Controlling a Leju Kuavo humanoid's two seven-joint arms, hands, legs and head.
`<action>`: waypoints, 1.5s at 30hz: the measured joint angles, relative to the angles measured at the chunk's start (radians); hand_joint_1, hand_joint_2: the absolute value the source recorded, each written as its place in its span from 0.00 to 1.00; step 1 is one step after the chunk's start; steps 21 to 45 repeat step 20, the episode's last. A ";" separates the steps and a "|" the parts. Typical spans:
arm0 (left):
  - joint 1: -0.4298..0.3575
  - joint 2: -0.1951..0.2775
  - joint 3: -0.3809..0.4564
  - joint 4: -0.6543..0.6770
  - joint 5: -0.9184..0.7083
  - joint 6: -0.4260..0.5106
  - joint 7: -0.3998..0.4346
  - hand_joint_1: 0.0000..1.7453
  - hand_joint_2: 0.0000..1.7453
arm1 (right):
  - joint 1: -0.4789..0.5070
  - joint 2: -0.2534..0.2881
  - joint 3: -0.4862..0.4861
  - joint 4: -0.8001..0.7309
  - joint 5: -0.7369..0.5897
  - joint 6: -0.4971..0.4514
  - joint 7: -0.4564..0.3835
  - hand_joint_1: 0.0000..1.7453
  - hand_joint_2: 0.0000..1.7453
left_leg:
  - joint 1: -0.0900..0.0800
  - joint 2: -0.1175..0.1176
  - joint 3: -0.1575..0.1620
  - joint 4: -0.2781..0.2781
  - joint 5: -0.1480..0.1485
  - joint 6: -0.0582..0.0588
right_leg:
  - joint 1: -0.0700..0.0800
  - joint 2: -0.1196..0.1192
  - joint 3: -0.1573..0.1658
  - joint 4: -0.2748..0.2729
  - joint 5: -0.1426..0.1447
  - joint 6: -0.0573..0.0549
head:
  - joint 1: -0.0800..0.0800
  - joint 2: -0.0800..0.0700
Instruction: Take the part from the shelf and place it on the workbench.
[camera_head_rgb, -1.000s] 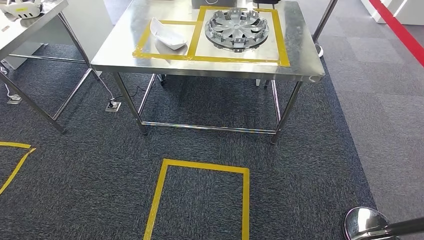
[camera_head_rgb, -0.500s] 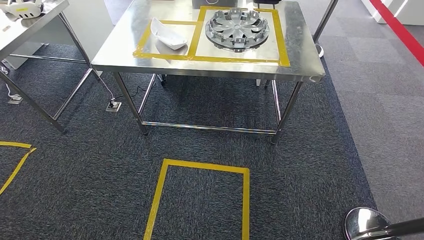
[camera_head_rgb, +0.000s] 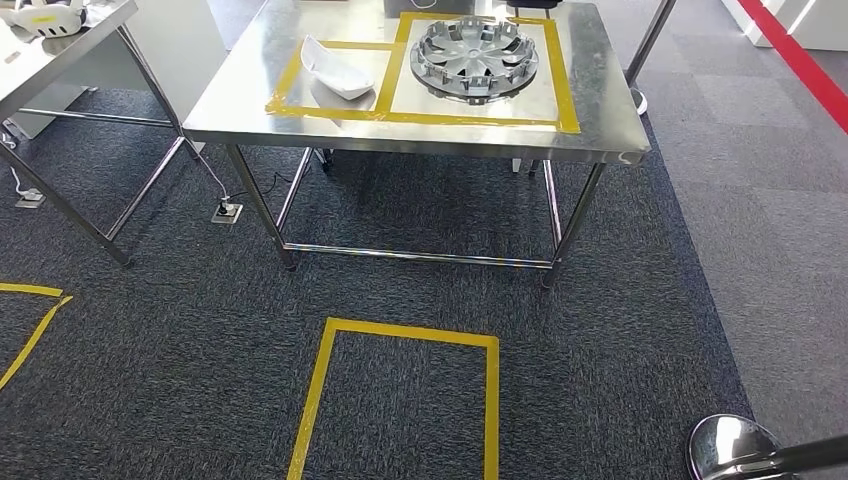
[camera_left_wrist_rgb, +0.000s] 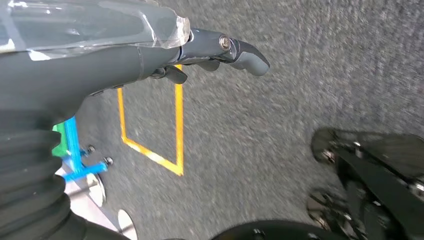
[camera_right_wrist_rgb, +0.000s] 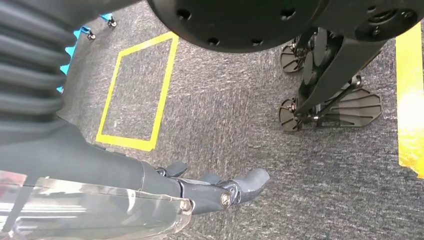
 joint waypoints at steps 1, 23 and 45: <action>0.005 0.004 -0.010 -0.006 0.030 -0.011 -0.010 0.00 1.00 | 0.006 -0.004 0.005 -0.006 -0.005 0.006 -0.005 0.00 0.00 | 0.000 0.000 0.000 0.000 0.000 0.000 | 0.000 0.000 0.000 0.000 0.000 0.000 | 0.000 0.000; 0.031 0.025 -0.069 -0.037 0.153 -0.056 -0.053 0.00 0.00 | 0.033 -0.024 0.038 -0.039 -0.024 0.033 -0.026 0.00 1.00 | 0.000 0.000 0.001 0.000 0.000 0.000 | 0.000 0.000 0.000 0.000 0.000 0.000 | 0.000 0.000; 0.031 0.025 -0.069 -0.037 0.153 -0.056 -0.053 0.00 0.00 | 0.033 -0.024 0.038 -0.039 -0.024 0.033 -0.026 0.00 1.00 | 0.000 0.000 0.001 0.000 0.000 0.000 | 0.000 0.000 0.000 0.000 0.000 0.000 | 0.000 0.000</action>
